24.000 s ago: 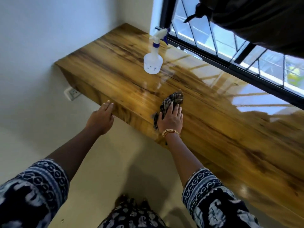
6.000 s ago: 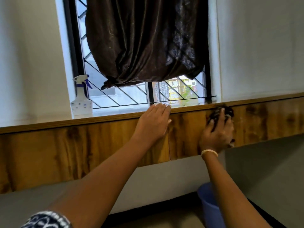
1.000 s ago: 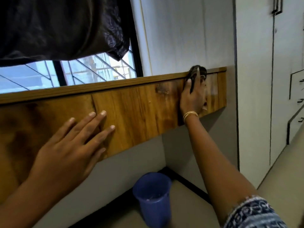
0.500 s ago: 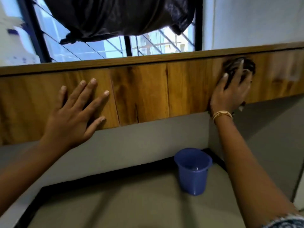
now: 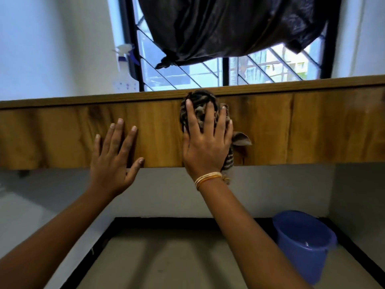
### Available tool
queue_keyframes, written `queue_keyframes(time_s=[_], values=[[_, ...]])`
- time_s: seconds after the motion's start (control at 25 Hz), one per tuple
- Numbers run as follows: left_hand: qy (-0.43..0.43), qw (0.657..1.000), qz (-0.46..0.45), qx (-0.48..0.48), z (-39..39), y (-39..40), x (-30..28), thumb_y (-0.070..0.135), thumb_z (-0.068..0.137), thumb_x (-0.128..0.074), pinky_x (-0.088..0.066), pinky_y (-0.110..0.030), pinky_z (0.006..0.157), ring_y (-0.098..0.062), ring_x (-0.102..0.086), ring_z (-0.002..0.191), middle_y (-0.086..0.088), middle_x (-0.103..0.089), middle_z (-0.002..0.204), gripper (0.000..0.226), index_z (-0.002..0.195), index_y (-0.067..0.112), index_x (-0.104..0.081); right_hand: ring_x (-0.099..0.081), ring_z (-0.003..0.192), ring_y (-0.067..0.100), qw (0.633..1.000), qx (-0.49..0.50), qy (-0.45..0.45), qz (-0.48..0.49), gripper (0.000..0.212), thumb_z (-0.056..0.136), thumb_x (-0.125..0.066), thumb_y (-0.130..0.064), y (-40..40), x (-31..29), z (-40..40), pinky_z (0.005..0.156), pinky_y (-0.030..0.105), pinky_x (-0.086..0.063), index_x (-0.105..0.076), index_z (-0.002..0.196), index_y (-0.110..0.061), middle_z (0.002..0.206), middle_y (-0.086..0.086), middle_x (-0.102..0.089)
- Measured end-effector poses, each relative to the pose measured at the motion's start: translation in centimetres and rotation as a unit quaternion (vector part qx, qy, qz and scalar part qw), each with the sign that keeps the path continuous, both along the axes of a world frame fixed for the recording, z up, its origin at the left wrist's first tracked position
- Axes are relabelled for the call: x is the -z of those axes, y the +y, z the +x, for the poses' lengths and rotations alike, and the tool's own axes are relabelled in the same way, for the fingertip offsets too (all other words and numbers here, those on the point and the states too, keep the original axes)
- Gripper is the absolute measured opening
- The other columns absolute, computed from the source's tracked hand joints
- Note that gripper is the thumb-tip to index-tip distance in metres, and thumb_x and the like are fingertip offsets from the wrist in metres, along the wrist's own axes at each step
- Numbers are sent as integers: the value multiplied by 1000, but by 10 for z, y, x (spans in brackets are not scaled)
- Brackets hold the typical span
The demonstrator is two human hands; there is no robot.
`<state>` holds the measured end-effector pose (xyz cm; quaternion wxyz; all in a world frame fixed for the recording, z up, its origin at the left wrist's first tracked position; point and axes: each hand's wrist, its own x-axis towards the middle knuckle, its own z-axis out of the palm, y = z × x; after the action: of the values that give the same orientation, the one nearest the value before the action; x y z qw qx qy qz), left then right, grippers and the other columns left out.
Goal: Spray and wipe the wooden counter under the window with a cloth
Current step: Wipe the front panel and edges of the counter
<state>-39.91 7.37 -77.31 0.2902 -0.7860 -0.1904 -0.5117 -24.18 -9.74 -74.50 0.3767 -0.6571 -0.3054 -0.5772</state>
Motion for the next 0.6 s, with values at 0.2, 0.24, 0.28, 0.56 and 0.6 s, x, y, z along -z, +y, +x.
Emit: queue_keyframes(time_s=[0.2,0.24,0.28,0.56,0.6], values=[[13,1000,-8,-6,-15,13,-4,60,93,-30,-14,-53,117,-25,-7,150,-8,-4,163,76,154,19,-12,-35,141,38,969,-47,-168,-172,51,98,-44,-40,15,-3,-15,114,52,-24,-38,149,-33,149,11,-45],[12,1000,-9,-4,-14,13,-3,59,93,-29,-12,-53,117,-25,-6,150,-8,-3,163,75,154,19,-11,-36,141,37,959,-49,-200,-194,51,98,-45,-41,7,-5,-4,114,51,-25,-40,148,-33,149,11,-46],[6,1000,-13,-3,-11,12,-3,58,94,-28,-10,-54,117,-26,-5,150,-9,-2,162,75,154,18,-10,-38,140,37,962,-45,-203,-180,52,96,-48,-41,-5,-7,11,113,50,-27,-42,147,-33,148,12,-46],[-13,1000,-10,-8,0,13,4,54,96,-23,-5,-58,117,-30,-2,149,-13,0,162,72,154,14,-8,-40,137,40,980,59,73,173,52,95,-49,-36,-32,-4,37,109,56,-34,-45,146,-24,147,18,-46],[-15,1000,-10,-5,0,14,4,54,96,-23,-5,-58,117,-30,-2,149,-13,0,162,72,154,14,-8,-39,137,41,985,49,58,157,52,95,-49,-36,-21,-6,27,111,55,-32,-45,146,-24,147,17,-47]])
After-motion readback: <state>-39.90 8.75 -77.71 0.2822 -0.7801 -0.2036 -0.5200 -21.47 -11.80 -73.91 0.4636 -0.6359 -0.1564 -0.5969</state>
